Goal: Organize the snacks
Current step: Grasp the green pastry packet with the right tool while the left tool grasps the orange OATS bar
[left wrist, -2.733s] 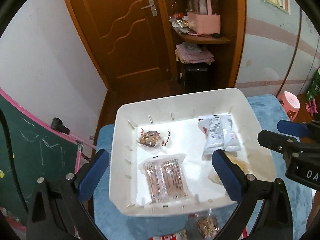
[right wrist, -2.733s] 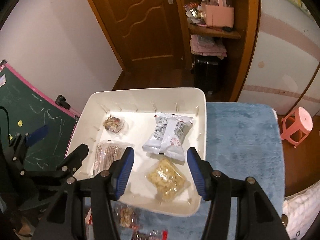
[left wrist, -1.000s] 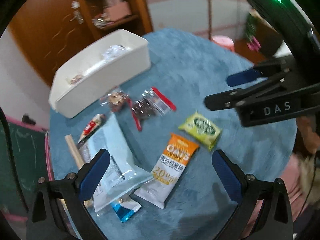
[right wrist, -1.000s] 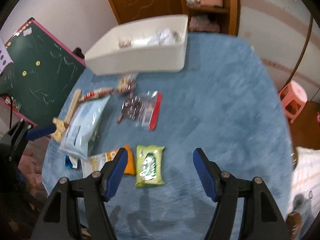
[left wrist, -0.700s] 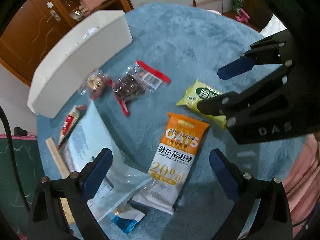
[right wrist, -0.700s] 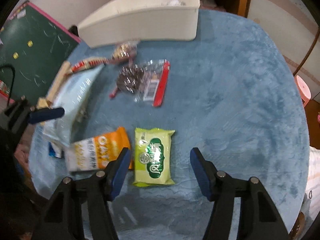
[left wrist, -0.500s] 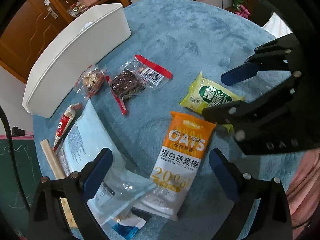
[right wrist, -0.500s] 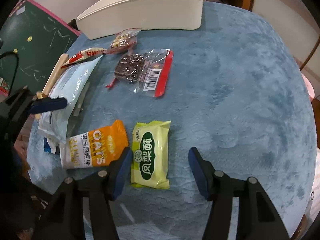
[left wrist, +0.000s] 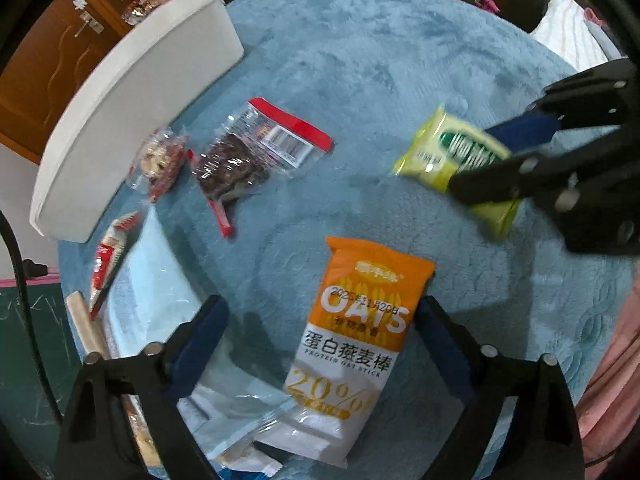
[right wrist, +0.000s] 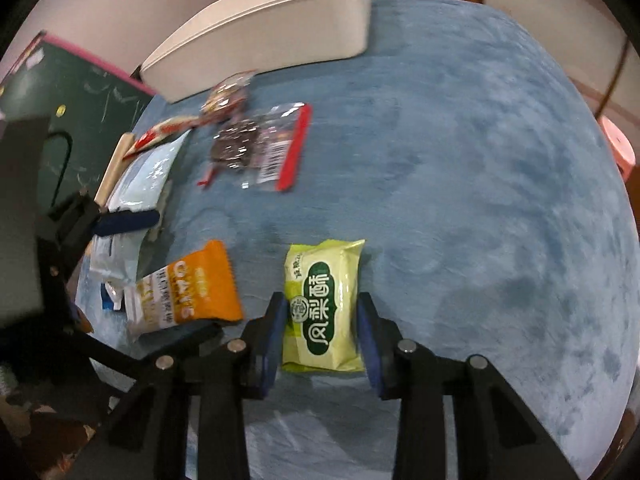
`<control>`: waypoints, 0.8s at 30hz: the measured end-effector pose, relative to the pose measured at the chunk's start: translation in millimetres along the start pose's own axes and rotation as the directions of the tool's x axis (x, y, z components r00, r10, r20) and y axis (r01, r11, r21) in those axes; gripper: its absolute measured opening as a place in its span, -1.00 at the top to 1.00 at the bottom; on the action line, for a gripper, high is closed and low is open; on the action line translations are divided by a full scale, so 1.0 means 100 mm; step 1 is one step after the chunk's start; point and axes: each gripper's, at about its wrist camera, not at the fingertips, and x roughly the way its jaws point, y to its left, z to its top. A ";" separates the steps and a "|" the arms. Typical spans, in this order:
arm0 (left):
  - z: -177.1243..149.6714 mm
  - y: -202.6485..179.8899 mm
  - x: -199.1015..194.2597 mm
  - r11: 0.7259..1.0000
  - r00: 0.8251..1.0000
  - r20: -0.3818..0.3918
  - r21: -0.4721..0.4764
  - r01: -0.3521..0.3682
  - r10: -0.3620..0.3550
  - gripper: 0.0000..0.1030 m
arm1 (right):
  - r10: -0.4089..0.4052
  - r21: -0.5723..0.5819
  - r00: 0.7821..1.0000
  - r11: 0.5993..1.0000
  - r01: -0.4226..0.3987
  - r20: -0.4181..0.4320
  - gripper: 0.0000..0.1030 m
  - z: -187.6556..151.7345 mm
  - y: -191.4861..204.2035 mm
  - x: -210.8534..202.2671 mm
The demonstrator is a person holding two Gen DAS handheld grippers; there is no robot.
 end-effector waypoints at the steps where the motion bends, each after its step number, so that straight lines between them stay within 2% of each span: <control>1: 0.01 0.01 0.00 1.000 1.000 -0.002 -0.012 0.011 -0.011 -0.76 | -0.012 0.007 1.000 1.000 0.012 0.003 0.31 -0.02 -0.04 -0.03; 5: 0.06 0.11 0.04 0.996 0.997 -0.037 -0.055 0.071 -0.073 -0.66 | -0.037 0.021 0.999 0.999 0.037 0.009 0.31 -0.12 -0.15 -0.11; 9: 0.08 0.18 0.04 0.984 0.985 -0.070 -0.101 0.149 -0.156 -0.30 | -0.027 0.018 1.000 0.999 0.027 0.006 0.31 -0.16 -0.16 -0.08; 10: 0.08 0.19 0.04 0.982 0.984 -0.075 -0.110 0.151 -0.160 -0.29 | -0.028 0.014 1.000 1.000 0.028 0.005 0.30 -0.17 -0.16 -0.08; 14: 0.06 0.20 0.02 0.982 0.985 -0.094 -0.131 0.135 -0.148 -0.30 | -0.017 0.017 1.000 1.000 0.017 -0.003 0.27 -0.18 -0.18 -0.10; 16: 0.04 0.20 0.03 0.985 0.986 -0.107 -0.131 0.113 -0.127 -0.48 | -0.012 0.017 1.000 1.000 0.012 -0.007 0.23 -0.17 -0.17 -0.09; 18: 0.00 0.18 0.04 0.987 0.987 -0.114 -0.130 0.097 -0.112 -0.57 | -0.005 0.013 1.000 1.000 0.005 -0.012 0.21 -0.16 -0.16 -0.07; 24: -0.15 0.25 0.06 0.981 0.983 -0.121 -0.155 0.117 -0.136 -0.57 | 0.002 0.007 1.000 1.000 -0.002 -0.011 0.17 -0.13 -0.12 -0.03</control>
